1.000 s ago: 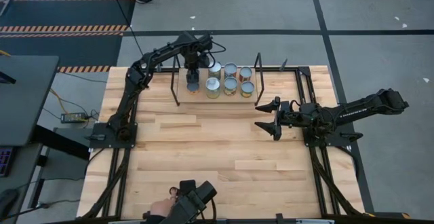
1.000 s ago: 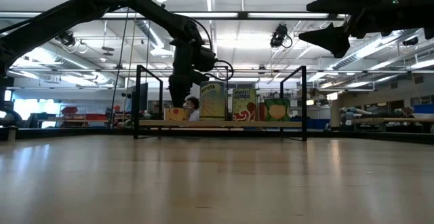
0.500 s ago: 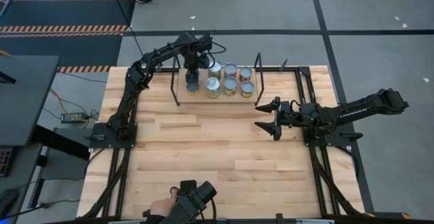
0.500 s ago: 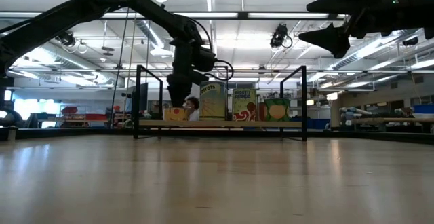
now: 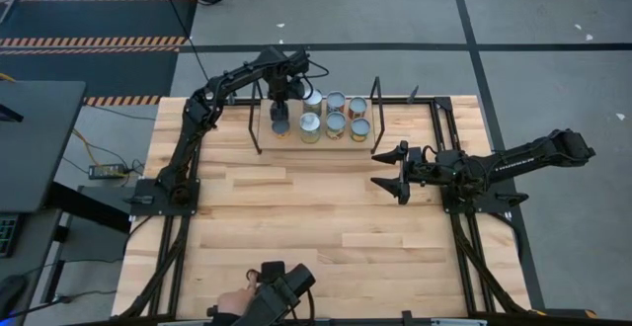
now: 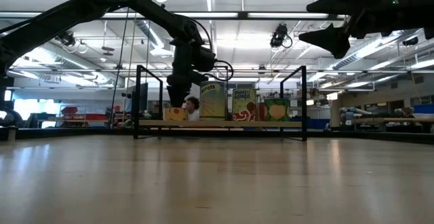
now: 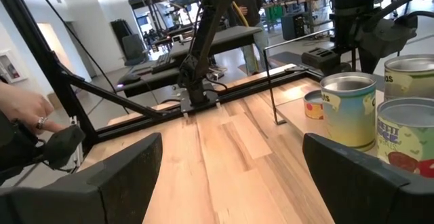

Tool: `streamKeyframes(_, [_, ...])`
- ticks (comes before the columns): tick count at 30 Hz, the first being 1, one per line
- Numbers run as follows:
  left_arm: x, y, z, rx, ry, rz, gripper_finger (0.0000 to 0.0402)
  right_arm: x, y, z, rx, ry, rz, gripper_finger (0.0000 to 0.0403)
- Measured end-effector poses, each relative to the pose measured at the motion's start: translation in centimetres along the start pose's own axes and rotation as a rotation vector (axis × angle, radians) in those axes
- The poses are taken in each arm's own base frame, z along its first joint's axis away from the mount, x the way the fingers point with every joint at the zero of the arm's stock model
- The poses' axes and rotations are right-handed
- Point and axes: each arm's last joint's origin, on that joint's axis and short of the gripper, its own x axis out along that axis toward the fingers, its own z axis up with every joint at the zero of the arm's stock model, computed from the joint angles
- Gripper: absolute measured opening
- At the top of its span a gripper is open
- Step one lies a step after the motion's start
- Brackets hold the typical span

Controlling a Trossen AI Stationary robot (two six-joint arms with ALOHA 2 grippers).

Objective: Pick and place cans onto a shelf
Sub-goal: Put the canned salmon on the shelf, then return to Home Position

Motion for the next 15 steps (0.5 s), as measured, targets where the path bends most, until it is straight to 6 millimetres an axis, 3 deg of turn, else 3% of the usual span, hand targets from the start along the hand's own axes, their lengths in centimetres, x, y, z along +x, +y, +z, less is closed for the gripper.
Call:
streamKeyframes(6, [-0.3,0.1,-0.1,0.002,0.027,0.047,0.0345,0.0,0.0,0.0,-0.001,0.002,-0.001,0.0364])
streamKeyframes(15, [-3.7,-1.5,-0.4,0.027,-0.023,0.087,0.0346,0.0,0.0,0.1,-0.019,-0.007,0.003,0.0364])
